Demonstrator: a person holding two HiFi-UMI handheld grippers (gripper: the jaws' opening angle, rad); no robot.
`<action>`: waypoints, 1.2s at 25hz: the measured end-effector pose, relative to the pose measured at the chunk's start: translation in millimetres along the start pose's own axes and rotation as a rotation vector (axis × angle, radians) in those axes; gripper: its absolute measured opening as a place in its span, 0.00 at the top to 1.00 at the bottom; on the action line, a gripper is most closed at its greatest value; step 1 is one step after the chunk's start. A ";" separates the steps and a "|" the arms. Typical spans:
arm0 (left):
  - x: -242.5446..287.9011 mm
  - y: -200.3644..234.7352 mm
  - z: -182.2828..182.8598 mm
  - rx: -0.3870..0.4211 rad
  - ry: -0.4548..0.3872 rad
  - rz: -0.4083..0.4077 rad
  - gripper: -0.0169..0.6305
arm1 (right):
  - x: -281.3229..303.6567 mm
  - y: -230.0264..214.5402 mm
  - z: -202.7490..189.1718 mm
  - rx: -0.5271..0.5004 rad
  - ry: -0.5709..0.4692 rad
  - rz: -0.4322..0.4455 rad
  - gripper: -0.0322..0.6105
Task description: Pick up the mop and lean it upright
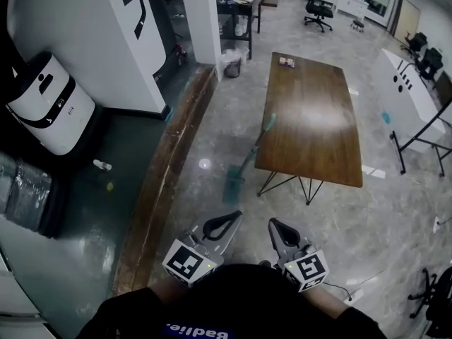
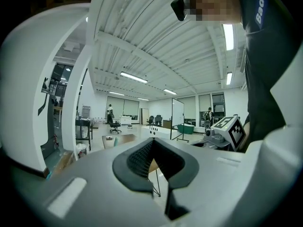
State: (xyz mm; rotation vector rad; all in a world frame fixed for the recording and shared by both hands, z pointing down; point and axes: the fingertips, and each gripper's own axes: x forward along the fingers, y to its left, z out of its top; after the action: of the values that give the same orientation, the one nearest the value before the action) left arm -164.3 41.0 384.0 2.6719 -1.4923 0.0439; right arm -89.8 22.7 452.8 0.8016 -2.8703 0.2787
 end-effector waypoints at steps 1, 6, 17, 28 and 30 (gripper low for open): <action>-0.3 -2.6 -2.2 0.001 -0.001 0.005 0.94 | -2.0 0.3 2.5 -0.009 -0.009 0.009 0.94; -2.5 -12.6 -9.6 -0.020 0.018 0.015 0.94 | -11.2 4.4 5.8 -0.031 -0.026 0.027 0.94; -5.0 -13.3 -13.3 -0.022 0.018 -0.009 0.94 | -11.2 11.1 9.9 -0.043 -0.036 0.020 0.94; -12.0 -7.8 -15.8 -0.013 0.022 -0.022 0.94 | -5.8 15.7 8.2 -0.027 -0.034 0.009 0.94; -13.6 -5.9 -18.8 -0.008 0.024 -0.020 0.94 | -4.5 16.5 7.1 -0.027 -0.033 0.009 0.94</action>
State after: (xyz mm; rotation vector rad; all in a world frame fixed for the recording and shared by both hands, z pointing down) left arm -166.1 57.2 401.6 2.6702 -1.4555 0.0685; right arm -95.3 37.3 442.8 0.7966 -2.9024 0.2296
